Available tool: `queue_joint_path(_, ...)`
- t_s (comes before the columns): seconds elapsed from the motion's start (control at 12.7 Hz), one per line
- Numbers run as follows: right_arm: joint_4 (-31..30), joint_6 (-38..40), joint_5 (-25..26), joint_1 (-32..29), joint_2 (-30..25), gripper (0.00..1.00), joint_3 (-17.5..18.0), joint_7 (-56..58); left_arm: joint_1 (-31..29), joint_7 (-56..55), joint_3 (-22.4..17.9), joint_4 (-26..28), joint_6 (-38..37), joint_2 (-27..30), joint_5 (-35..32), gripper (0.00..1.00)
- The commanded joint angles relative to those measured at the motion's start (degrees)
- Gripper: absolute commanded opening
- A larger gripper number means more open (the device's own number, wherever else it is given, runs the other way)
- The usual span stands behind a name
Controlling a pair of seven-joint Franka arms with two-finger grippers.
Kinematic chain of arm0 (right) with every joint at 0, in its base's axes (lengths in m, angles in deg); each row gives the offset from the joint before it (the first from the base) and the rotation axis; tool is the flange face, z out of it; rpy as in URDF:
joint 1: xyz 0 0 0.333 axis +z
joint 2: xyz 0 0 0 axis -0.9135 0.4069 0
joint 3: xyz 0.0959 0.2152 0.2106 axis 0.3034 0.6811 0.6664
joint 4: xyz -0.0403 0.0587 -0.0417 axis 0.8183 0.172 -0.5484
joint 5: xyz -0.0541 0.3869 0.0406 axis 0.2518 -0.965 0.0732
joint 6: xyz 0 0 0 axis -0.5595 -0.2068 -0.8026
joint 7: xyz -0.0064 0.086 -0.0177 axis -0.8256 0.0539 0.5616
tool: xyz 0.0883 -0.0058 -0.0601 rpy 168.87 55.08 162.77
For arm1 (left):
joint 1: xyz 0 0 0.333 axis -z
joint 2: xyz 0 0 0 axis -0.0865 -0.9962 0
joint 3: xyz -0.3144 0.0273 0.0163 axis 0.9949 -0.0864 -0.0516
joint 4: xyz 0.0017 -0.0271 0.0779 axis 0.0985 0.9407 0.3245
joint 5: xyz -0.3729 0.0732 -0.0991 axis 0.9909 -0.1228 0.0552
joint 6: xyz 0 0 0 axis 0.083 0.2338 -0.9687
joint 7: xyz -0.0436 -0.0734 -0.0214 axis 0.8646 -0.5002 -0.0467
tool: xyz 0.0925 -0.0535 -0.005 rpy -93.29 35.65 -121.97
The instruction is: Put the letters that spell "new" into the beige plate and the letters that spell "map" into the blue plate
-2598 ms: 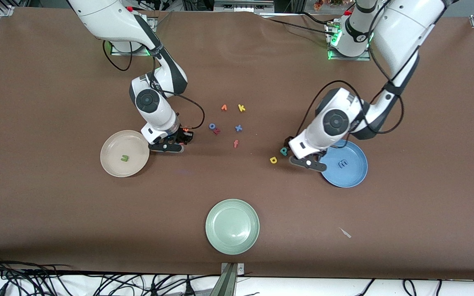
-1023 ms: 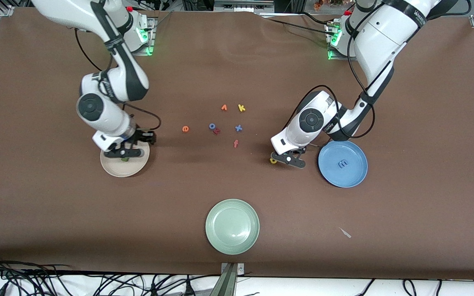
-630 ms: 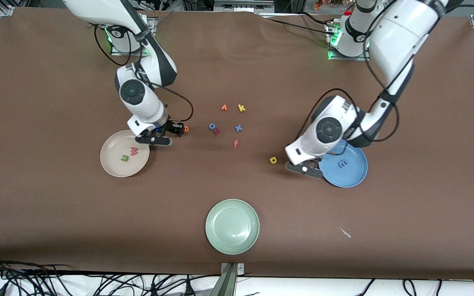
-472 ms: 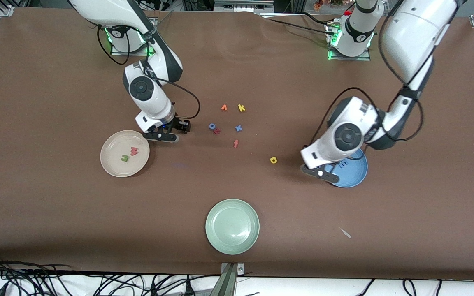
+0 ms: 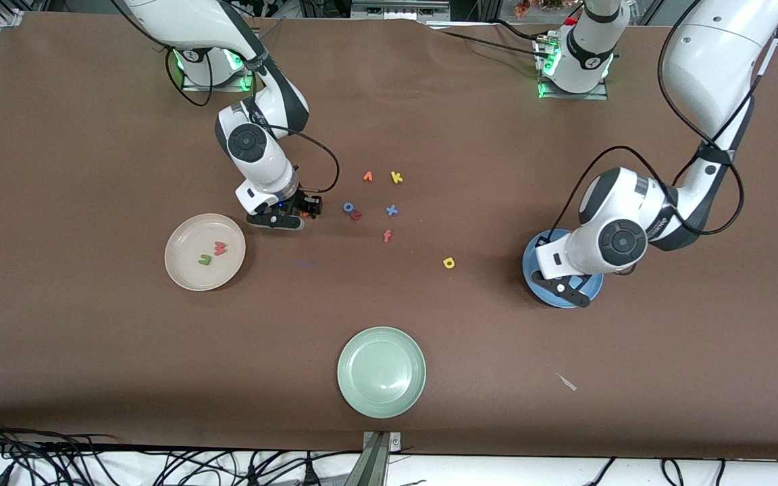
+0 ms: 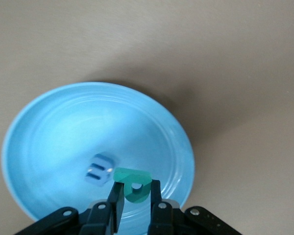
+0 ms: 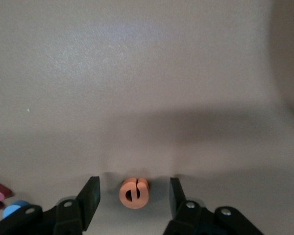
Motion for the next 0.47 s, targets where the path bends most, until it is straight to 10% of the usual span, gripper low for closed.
queue_joint_path(0.0,-1.22,-1.63,-0.17,0.65,-0.19,0.54,0.05,-0.58,0.14,0.89,0.4,0.42,1.18,-0.96,-2.02,0.15)
queue_joint_path(0.08,-1.3,-1.63,-0.17,0.65,-0.1,0.46,0.05,-0.58,0.23,0.98,0.4,0.42,1.36,-1.13,-2.02,0.27)
queue_joint_path(0.24,-1.3,-1.63,-0.17,0.65,-0.1,0.24,0.05,-0.58,0.15,0.98,0.4,0.25,1.62,-1.22,-2.02,0.99)
queue_joint_path(0.39,-1.22,-1.54,0.0,0.65,-0.19,0.06,0.05,-0.32,0.32,0.98,0.49,0.16,1.62,-1.13,-2.02,1.0)
